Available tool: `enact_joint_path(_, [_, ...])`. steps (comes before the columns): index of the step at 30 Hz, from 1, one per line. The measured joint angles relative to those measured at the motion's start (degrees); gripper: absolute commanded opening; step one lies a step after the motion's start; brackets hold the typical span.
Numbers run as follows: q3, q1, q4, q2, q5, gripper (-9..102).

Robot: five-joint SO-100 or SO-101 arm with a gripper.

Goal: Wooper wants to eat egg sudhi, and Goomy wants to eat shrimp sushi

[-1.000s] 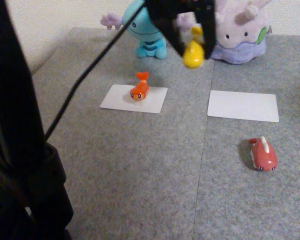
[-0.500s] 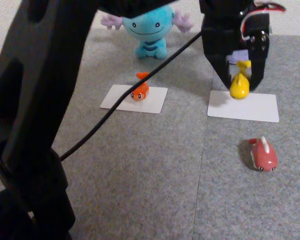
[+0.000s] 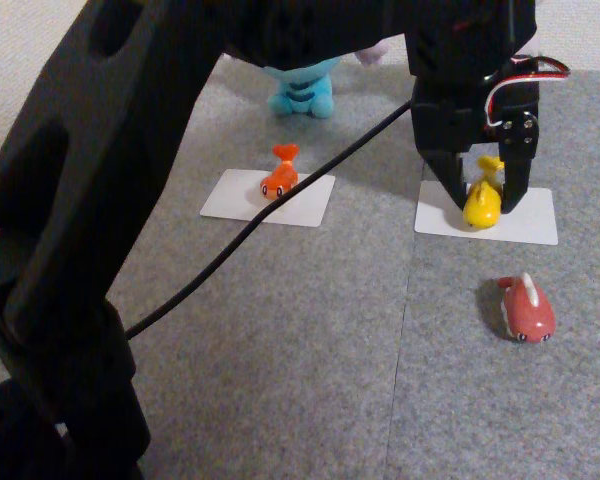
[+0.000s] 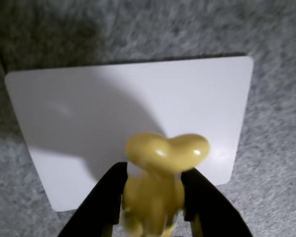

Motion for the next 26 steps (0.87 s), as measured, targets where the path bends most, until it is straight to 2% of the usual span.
enact_joint_path(5, [-0.1, 0.0, -0.2, 0.0, 0.0, 28])
enact_joint_path(13, [-0.1, -0.6, 0.9, 0.0, 0.2, 33])
enact_joint_path(20, [-0.9, -6.1, 15.7, 9.0, 1.6, 33])
enact_joint_path(26, [-0.9, -10.0, 24.3, 22.3, 5.4, 33])
